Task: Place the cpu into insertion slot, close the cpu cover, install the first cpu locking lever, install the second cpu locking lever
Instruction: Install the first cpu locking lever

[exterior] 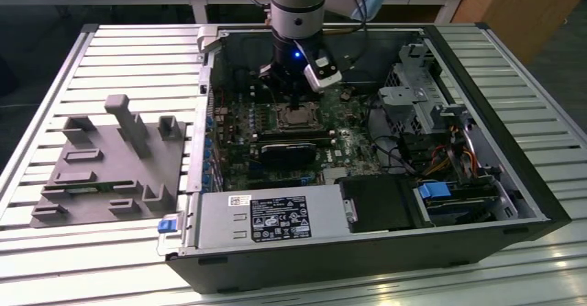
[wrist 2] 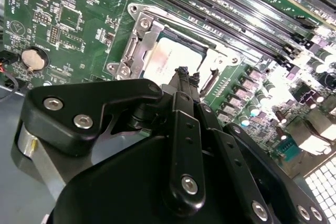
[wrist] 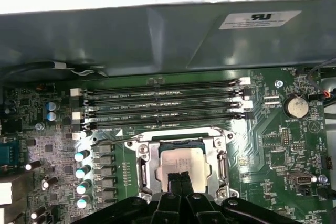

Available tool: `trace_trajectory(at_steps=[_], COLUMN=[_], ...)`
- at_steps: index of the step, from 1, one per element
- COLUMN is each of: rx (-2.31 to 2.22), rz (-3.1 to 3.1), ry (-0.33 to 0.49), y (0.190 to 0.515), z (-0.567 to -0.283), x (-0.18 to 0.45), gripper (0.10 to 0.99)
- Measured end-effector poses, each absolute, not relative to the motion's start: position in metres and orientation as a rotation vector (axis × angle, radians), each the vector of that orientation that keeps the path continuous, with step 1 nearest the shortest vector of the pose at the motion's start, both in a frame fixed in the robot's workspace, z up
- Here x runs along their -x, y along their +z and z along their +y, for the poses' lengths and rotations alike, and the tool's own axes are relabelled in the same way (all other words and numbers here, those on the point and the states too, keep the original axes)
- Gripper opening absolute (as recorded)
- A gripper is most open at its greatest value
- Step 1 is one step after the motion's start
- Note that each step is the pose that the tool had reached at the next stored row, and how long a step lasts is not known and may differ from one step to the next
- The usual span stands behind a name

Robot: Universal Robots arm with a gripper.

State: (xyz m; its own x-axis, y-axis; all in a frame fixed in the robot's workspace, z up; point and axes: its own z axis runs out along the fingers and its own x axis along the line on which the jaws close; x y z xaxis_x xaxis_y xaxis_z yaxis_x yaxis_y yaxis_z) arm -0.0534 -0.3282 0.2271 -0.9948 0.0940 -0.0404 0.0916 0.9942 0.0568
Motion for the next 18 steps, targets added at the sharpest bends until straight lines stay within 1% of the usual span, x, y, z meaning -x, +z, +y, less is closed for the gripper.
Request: trace_trajectory(at_steps=[18], rx=[-0.144], rz=[3.093], ry=[0.085], y=[0.227], z=[-0.328], x=[0.081], gripper=[0.102])
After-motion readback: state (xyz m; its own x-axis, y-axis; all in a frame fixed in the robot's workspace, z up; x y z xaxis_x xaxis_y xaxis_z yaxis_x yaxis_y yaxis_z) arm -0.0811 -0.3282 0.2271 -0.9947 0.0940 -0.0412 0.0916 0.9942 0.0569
